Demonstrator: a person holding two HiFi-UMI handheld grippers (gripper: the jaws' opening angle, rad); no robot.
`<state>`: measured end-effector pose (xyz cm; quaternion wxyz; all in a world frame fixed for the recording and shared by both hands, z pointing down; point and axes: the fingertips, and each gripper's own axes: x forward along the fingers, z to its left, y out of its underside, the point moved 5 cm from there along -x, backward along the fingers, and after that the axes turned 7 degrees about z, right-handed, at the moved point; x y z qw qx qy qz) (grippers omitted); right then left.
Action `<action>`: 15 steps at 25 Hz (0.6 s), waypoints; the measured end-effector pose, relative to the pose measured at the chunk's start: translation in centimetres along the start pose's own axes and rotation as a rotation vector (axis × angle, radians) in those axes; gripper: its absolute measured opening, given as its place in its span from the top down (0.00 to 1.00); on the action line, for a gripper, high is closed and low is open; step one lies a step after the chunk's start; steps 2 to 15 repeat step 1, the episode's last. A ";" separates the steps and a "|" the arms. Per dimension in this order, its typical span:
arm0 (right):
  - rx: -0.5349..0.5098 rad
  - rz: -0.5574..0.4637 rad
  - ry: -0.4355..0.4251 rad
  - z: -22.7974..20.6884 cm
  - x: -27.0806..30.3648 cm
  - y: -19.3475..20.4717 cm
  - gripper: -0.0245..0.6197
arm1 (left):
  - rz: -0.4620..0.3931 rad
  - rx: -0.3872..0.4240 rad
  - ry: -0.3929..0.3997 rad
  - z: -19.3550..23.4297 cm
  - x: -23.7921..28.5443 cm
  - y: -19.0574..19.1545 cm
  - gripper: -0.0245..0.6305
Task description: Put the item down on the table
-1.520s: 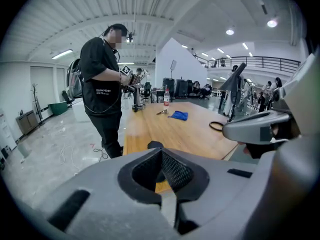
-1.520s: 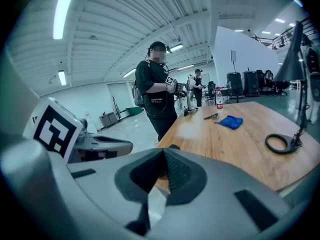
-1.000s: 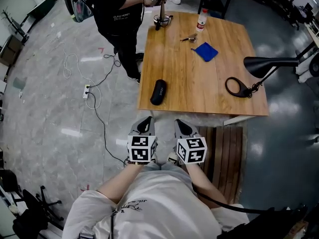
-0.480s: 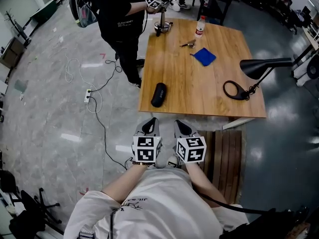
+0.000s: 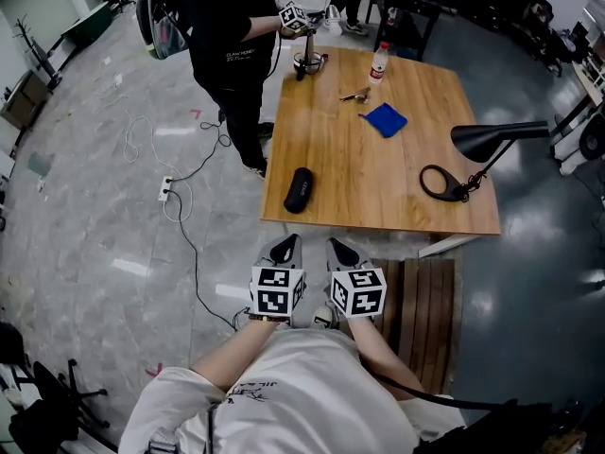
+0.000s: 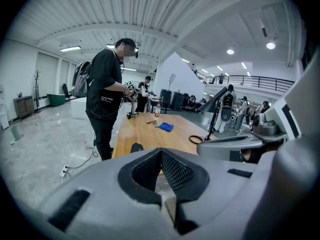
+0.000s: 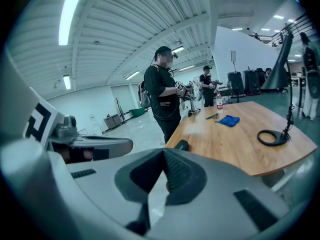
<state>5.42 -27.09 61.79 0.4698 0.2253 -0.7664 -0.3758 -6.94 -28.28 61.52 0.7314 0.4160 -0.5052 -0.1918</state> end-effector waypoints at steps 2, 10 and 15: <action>0.001 0.000 -0.003 -1.1 2.1 0.2 0.96 | 0.002 0.004 -0.004 0.8 2.1 0.3 0.95; 0.001 0.000 -0.003 -1.1 2.1 0.2 0.96 | 0.002 0.004 -0.004 0.8 2.1 0.3 0.95; 0.001 0.000 -0.003 -1.1 2.1 0.2 0.96 | 0.002 0.004 -0.004 0.8 2.1 0.3 0.95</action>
